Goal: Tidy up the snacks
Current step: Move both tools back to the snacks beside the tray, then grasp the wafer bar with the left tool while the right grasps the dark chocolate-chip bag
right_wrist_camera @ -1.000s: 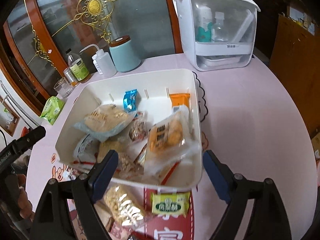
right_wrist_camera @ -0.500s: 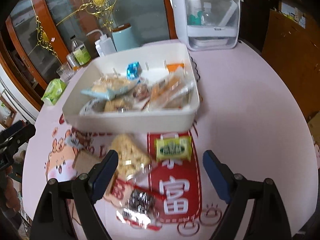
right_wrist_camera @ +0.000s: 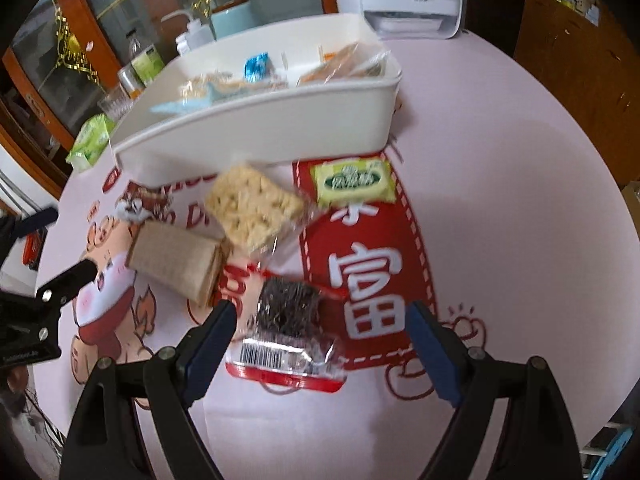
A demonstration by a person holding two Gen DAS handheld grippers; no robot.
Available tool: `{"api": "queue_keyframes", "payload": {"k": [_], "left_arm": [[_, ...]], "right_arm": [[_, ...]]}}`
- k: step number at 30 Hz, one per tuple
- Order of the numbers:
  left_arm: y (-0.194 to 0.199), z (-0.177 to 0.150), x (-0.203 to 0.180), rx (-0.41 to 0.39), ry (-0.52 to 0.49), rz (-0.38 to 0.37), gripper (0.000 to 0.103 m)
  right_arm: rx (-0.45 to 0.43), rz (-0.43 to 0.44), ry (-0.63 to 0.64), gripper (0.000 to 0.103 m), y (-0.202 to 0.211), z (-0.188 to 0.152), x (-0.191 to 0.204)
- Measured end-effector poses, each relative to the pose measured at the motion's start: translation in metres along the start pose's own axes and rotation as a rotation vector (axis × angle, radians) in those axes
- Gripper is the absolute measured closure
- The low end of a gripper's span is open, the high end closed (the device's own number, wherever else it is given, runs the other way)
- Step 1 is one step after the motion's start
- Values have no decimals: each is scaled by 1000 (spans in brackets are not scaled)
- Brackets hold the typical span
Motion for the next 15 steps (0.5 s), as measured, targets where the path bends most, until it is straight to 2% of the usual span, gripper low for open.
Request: {"api": "queue_keyframes", "payload": {"k": [3,10,13,15], "left_arm": [[-13,-2,-8,14,-82,-21,10],[-58,1,-25,80,-266,-94,10],[-69,1,-35,90,-354,-133,10],[-75,1,-42,100,-418,-145,10]], "right_arm": [[30,6,2,29,-12,-7,5],[87,7,21,31,-39,-15,15],[62,-32,68,44,-41,-11,19],[59,-21,66,47,-41,-9,17]]}}
Point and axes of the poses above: each gripper's, at about its wrist camera, not at the fingertips, and y roughly against the way its jaws point, x to its left, z to its top, the point moved 6 cm from there along -y, roughly the way its jaws point, and after that the axes turned 1 degree about -z, right-handed, at the moved point
